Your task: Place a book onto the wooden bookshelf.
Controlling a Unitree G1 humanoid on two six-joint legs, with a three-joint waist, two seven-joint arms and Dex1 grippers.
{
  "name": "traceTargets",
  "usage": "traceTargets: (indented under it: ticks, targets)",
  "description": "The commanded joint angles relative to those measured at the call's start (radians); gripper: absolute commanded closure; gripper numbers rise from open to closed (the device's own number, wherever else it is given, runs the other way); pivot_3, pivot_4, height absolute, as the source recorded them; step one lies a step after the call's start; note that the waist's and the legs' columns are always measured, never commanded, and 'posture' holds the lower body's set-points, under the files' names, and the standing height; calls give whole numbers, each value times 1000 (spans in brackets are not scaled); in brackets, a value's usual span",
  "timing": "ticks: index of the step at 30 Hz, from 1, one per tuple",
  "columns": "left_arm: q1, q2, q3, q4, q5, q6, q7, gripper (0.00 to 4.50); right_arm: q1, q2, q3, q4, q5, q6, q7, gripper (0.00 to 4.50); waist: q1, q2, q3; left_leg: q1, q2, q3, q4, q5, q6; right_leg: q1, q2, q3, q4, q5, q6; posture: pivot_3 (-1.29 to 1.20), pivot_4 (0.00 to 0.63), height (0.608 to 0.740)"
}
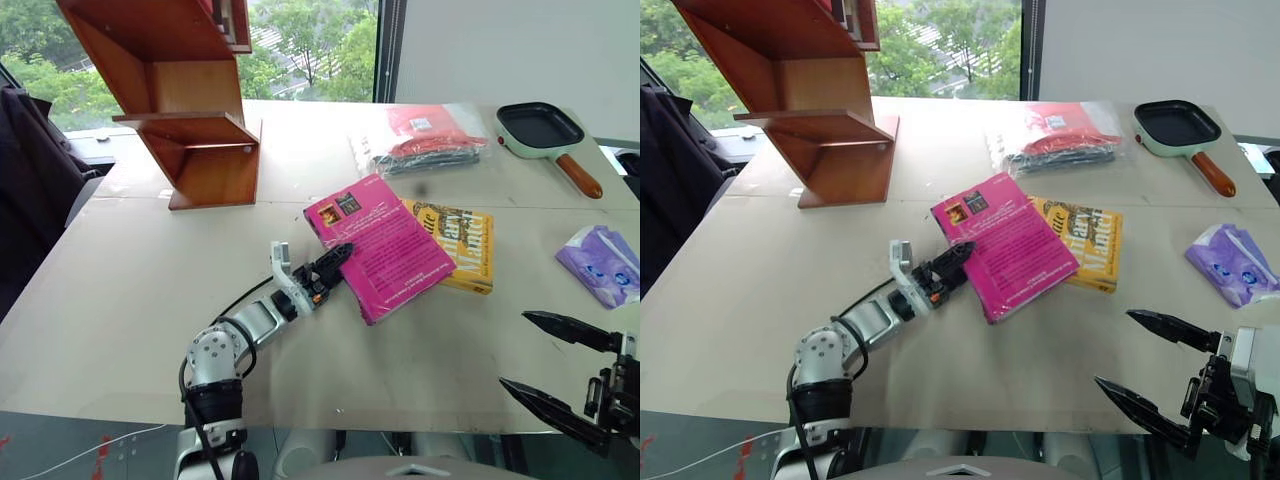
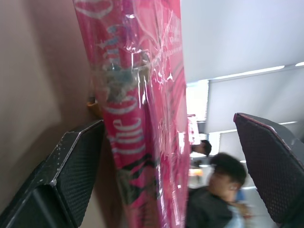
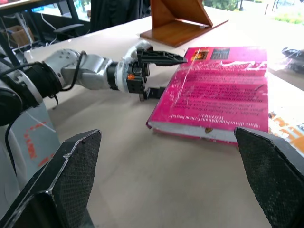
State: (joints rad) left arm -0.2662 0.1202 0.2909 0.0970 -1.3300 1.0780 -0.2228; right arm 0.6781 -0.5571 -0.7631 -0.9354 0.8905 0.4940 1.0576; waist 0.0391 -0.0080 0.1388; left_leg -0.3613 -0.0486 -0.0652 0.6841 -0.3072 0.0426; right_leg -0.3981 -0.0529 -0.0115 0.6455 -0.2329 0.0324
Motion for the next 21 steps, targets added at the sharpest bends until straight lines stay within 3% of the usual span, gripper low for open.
traceTargets:
  ticks: [1, 5, 11, 16, 19, 21]
  targets:
    - [-38, -5, -24, 37, -32, 68, -27, 0, -4, -22, -20, -12, 24, -48, -32, 65, 0, 0, 0, 0, 0, 0, 0, 1, -1, 0, 0, 0, 0, 0, 0, 0, 150, 720]
    - [-78, -45, -17, 65, -37, 66, -20, 1221, -9, -34, 12, 9, 7, -77, -44, 0, 2, 0, 0, -1, 0, 0, 0, 2, -4, 0, -1, 0, -2, 0, 1, 0, 150, 720]
    - [-39, -72, 2, -40, -133, 97, 40, 4154, -32, -69, 57, 45, -8, -100, -41, 0, -2, -2, 1, -3, 0, 0, 0, 1, -3, -1, -1, 0, -3, -1, 1, 0, 150, 720]
    - [3, -33, 48, -273, -234, 14, 66, 4294, -117, -119, 72, 102, 33, -90, -62, 0, -1, -4, 6, -4, 1, 0, -1, 1, -3, -3, -1, 1, -3, -1, 1, 0, 150, 720]
    - [-1, 91, 5, -473, -75, -42, -4, 4294, -187, -156, 83, 156, 60, -74, -73, 0, 0, -5, 7, -7, 1, 0, -1, 1, -3, -6, -1, 1, -3, -1, 1, 0, 150, 720]
    - [-52, 205, -41, -579, 103, -129, -30, 4294, -267, -186, 97, 223, 78, -65, -80, 0, 2, -5, 7, -7, 0, 0, -1, 1, -4, -6, -1, 1, -3, -1, 1, 0, 150, 720]
